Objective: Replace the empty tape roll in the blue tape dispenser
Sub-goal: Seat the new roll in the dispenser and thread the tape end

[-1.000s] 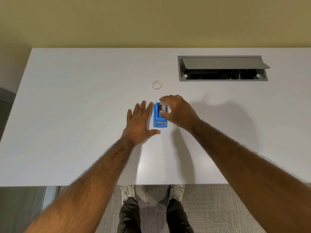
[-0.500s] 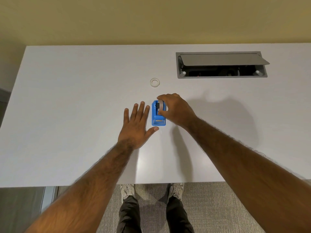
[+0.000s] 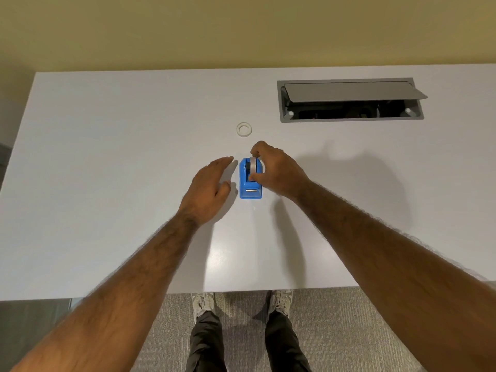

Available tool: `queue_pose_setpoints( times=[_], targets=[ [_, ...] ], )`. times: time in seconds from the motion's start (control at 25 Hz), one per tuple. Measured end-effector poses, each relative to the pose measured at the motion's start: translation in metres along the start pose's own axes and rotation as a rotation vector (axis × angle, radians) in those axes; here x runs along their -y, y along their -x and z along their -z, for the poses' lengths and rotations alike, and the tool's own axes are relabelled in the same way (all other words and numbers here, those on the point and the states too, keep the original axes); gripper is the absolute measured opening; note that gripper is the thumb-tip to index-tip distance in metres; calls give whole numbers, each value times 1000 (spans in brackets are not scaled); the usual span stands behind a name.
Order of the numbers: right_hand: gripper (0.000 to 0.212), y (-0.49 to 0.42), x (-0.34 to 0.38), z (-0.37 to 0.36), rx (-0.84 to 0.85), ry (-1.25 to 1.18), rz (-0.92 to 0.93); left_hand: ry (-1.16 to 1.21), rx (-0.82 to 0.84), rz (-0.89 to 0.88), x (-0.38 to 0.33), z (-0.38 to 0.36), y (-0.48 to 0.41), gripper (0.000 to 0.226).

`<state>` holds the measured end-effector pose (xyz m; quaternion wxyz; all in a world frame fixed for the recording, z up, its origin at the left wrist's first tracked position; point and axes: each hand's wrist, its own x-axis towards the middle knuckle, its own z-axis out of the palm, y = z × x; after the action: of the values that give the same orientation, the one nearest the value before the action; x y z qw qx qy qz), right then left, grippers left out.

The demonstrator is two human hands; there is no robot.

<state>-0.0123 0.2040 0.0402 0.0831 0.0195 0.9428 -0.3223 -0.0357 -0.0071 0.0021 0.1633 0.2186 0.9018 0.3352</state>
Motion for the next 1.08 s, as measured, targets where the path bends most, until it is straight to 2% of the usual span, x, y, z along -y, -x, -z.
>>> queue_pose_setpoints(
  times=[0.16, 0.32, 0.48, 0.72, 0.88, 1.08],
  targets=[
    [34, 0, -2, -2, -27, -43, 20, 94, -40, 15, -13, 2, -18, 46],
    [37, -1, -4, -1, -55, -14, 64, 93, -7, 64, -23, -1, -24, 57],
    [36, 0, -5, -3, -54, -10, 78, 137, -54, 119, -25, -7, -24, 36],
    [40, -2, -7, -1, -39, -31, 62, 255, -26, 36, -25, -2, -24, 46],
    [40, -5, -6, -1, 0, -80, -7, 247, 26, 75, -27, -2, -26, 54],
    [37, -4, -5, 3, 20, -120, -28, 256, 1, 98, -31, -5, -28, 53]
  ],
)
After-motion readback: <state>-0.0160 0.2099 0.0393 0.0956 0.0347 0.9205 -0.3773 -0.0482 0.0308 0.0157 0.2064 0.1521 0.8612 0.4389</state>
